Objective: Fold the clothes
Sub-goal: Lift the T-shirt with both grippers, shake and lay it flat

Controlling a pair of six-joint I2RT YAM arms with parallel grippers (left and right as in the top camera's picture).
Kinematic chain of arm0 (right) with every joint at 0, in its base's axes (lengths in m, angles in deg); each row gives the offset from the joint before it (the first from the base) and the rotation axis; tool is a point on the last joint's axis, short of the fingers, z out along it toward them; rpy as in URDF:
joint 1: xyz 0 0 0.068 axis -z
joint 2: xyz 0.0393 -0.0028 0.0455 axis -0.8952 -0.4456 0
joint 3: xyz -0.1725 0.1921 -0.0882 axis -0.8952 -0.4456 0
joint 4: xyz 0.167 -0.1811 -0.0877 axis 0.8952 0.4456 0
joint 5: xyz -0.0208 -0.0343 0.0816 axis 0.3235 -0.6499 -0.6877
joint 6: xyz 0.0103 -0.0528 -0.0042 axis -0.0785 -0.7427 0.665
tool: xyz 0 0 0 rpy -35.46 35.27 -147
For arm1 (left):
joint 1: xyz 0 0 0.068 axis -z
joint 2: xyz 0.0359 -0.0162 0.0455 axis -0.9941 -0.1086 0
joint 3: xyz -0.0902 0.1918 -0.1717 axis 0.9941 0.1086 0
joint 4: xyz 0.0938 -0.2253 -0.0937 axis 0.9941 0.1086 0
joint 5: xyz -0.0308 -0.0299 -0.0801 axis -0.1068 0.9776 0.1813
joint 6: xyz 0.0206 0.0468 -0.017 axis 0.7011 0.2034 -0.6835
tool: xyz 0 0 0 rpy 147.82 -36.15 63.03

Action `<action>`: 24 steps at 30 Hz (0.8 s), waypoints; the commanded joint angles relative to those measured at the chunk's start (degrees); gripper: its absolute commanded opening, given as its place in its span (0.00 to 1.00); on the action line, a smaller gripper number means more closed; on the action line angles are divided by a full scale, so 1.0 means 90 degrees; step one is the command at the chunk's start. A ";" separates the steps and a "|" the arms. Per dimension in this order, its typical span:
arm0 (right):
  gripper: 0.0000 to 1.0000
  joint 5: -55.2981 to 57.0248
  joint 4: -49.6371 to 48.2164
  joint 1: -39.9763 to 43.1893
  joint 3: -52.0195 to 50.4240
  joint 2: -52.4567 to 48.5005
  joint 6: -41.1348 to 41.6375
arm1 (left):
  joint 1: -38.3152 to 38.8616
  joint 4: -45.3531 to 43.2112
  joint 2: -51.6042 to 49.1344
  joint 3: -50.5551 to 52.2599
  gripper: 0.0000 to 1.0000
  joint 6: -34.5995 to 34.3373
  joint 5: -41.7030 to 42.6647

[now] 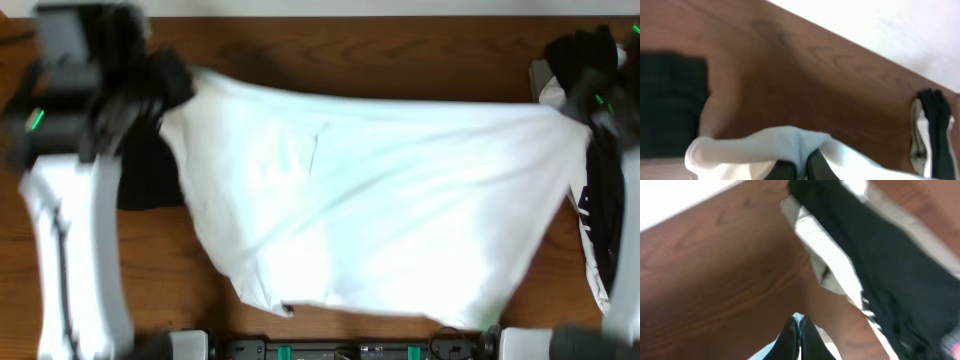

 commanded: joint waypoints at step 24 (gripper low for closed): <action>0.01 0.0410 0.2030 0.0933 0.2754 -0.1256 -0.0209 | 0.0228 0.1554 -0.1712 -0.2336 0.06 0.1637 0.1625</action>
